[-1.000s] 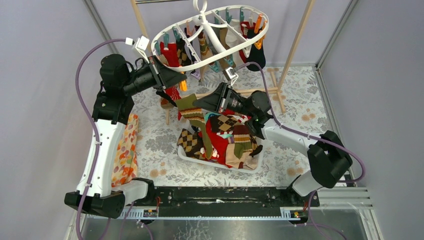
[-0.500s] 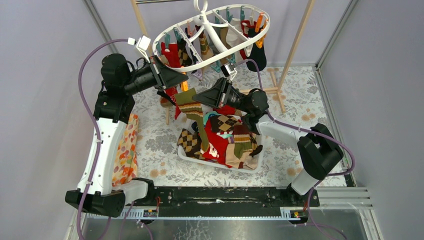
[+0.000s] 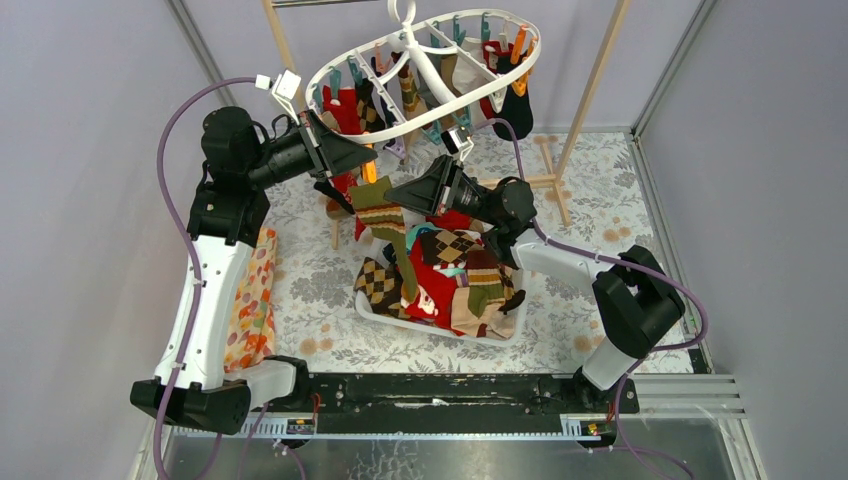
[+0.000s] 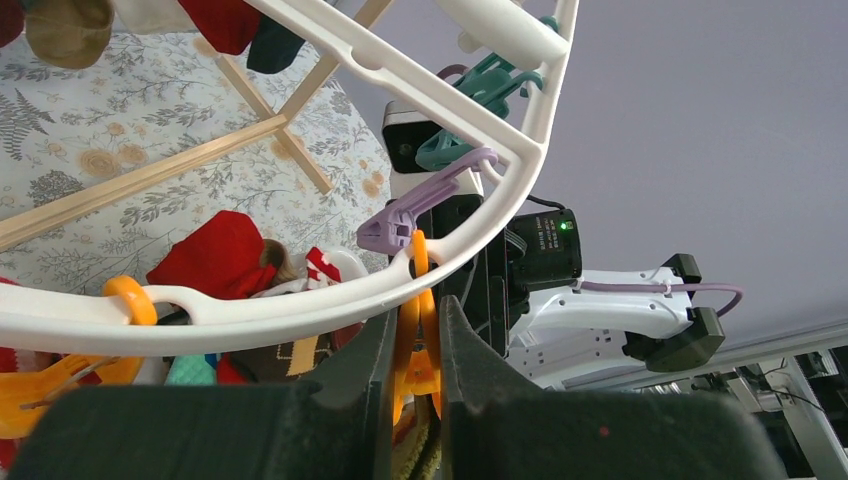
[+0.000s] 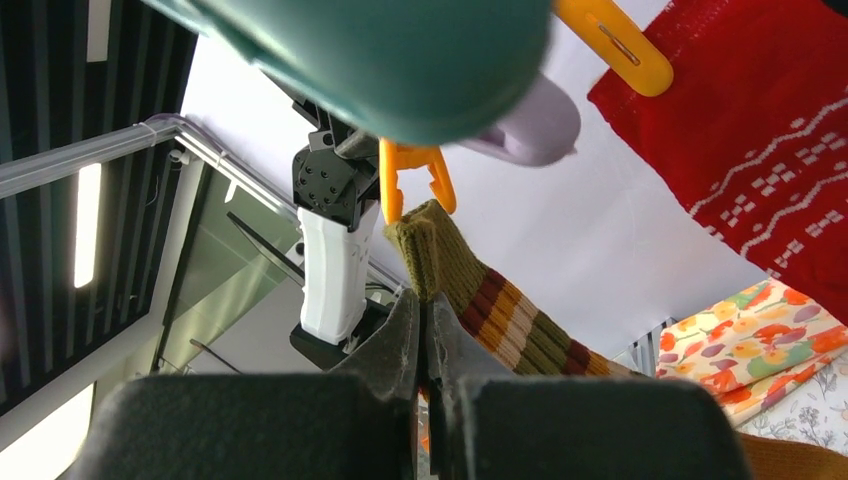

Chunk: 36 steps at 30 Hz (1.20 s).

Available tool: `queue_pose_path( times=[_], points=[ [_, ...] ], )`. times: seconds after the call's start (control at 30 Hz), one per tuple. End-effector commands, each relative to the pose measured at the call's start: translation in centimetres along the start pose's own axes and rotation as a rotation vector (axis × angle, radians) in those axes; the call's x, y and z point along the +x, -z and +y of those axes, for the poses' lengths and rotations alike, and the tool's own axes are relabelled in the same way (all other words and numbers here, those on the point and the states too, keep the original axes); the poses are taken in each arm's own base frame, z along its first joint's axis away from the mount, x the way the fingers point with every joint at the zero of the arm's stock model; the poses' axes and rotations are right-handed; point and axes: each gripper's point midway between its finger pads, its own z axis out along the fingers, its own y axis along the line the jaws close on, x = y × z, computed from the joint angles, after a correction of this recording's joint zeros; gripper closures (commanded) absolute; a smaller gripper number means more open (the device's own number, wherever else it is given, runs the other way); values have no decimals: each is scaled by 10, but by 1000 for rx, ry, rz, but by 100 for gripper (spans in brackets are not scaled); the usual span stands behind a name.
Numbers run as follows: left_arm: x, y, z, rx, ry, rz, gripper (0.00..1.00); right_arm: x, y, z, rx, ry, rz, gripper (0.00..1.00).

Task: Clip the socks to the hanger
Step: Clamp the sock onto the hanger.

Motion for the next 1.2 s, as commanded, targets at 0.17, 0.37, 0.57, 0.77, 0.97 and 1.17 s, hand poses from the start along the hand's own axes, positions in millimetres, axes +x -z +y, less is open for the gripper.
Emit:
queue_pose_path(
  times=[0.17,0.37,0.57,0.77,0.97,1.17],
  points=[
    [3,4,-20,92,-44,24,100,-6,3,11,-43,61,-21,100],
    [3,5,-22,93,-44,23,100,-7,3,9,-44,56,-23,100],
    [2,7,-26,101,-52,23,100,-8,3,9,-64,51,-39,100],
    [8,6,-20,97,-42,35,100,-13,-3,26,-107,72,-35,100],
    [9,4,-18,100,-35,44,100,-16,-4,28,-123,68,-38,100],
    [8,6,-20,102,-46,42,100,-18,-5,28,-144,61,-49,100]
  ],
)
